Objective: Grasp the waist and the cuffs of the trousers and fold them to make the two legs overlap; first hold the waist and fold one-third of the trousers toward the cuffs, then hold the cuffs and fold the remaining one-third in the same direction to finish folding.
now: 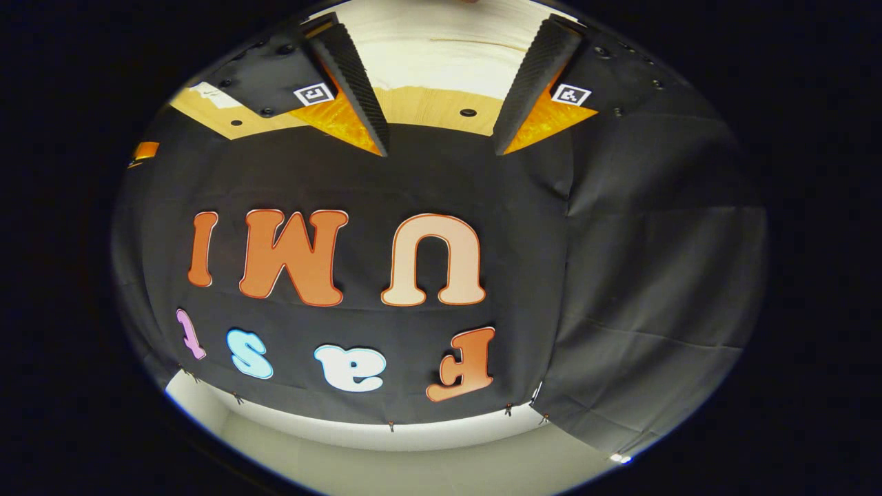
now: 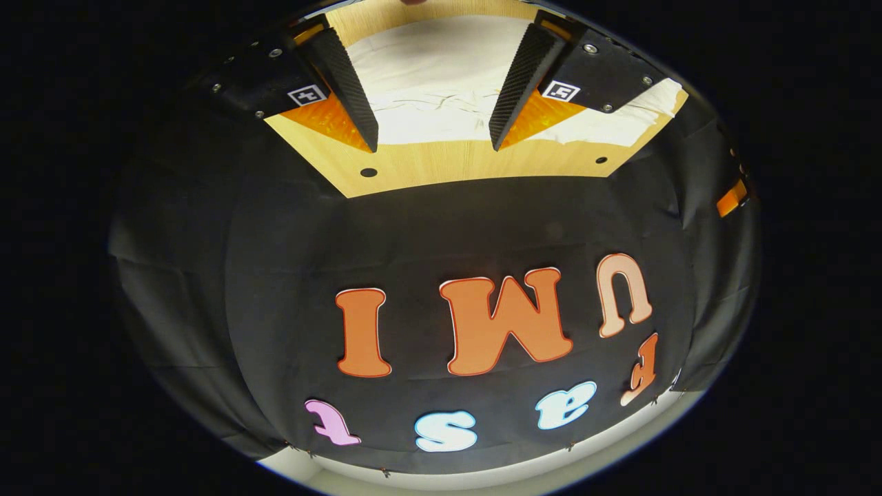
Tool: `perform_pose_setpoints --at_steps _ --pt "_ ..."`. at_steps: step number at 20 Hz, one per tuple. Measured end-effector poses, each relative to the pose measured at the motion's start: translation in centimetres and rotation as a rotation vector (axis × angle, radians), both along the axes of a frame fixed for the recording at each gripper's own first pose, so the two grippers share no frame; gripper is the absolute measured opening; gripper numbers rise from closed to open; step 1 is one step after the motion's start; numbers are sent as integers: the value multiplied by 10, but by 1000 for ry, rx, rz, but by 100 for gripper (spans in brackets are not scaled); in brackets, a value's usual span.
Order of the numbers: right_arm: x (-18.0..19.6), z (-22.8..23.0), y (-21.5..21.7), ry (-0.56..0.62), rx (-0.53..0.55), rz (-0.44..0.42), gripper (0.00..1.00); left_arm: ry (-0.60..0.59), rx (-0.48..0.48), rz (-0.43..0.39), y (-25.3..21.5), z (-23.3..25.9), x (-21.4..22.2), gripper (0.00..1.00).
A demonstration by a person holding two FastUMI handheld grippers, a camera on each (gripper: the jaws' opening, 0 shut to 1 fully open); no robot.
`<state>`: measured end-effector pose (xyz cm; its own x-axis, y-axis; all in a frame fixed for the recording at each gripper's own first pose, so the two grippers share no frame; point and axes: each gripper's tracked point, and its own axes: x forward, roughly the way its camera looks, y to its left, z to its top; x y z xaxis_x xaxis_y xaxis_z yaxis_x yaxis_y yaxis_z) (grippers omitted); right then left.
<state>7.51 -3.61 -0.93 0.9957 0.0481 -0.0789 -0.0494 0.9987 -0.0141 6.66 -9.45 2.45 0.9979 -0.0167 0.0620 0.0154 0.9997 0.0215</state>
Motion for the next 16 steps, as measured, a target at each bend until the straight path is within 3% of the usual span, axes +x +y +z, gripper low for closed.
perform_pose_setpoints --at_steps 4,9,16 --pt "4 -18 -3 54 79 5 98 -24 70 -19 -4 3 10 99" --pt "19 -81 -27 255 436 -34 98 -1 60 -44 -1 -8 21 99" --pt "13 -186 -65 490 846 -211 98 45 72 -18 17 -27 32 99"
